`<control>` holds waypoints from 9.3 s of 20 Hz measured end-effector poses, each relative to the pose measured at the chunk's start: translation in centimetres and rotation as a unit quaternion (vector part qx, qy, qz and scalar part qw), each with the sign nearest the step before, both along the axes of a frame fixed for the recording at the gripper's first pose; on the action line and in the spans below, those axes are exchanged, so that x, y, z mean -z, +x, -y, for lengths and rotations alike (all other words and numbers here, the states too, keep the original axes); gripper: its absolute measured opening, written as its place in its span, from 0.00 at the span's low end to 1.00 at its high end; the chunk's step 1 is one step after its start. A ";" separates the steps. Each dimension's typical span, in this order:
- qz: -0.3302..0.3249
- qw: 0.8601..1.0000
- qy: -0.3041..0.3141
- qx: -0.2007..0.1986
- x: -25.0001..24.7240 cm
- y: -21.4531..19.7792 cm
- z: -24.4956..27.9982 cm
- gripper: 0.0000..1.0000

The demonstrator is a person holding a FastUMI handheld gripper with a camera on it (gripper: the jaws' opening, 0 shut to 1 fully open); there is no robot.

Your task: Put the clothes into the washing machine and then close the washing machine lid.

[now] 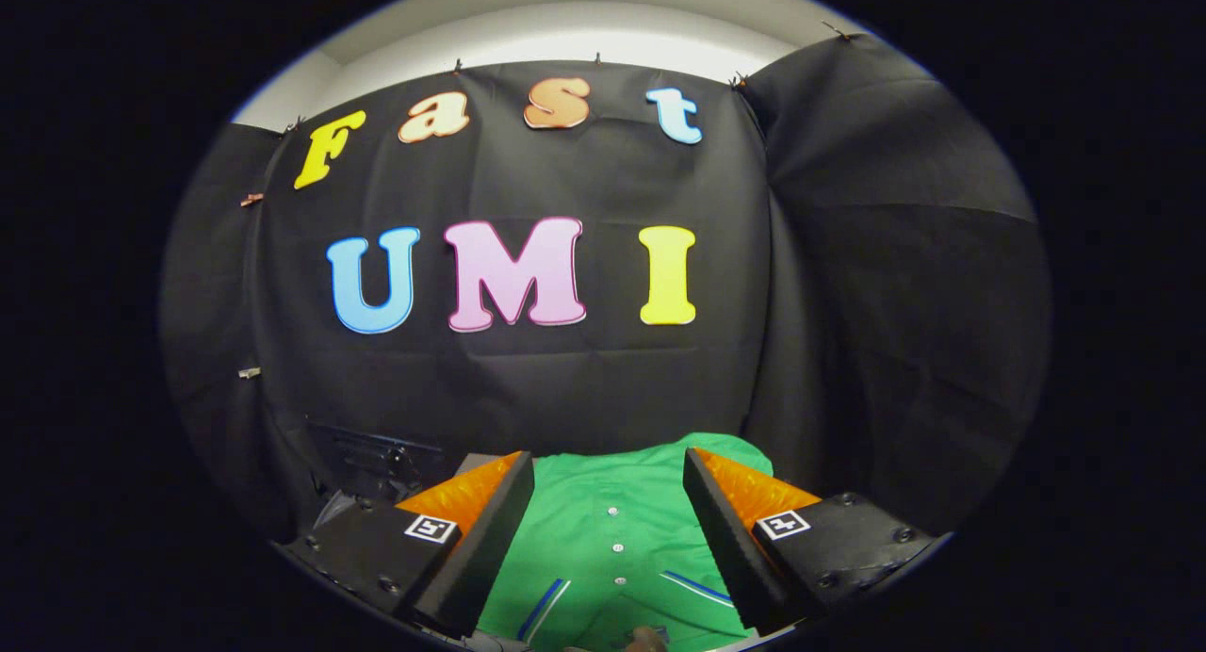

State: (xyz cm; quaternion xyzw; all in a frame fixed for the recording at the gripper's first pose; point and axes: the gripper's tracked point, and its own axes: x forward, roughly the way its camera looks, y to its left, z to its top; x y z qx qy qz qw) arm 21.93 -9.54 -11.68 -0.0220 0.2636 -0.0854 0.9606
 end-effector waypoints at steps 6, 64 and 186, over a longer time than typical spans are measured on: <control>-0.086 0.996 -0.003 0.018 5.9 0.8 1.2 1.00; 0.007 0.973 0.082 -0.215 -4.2 1.7 -26.6 0.04; -0.099 0.986 0.089 -0.105 14.1 -3.4 -28.0 0.99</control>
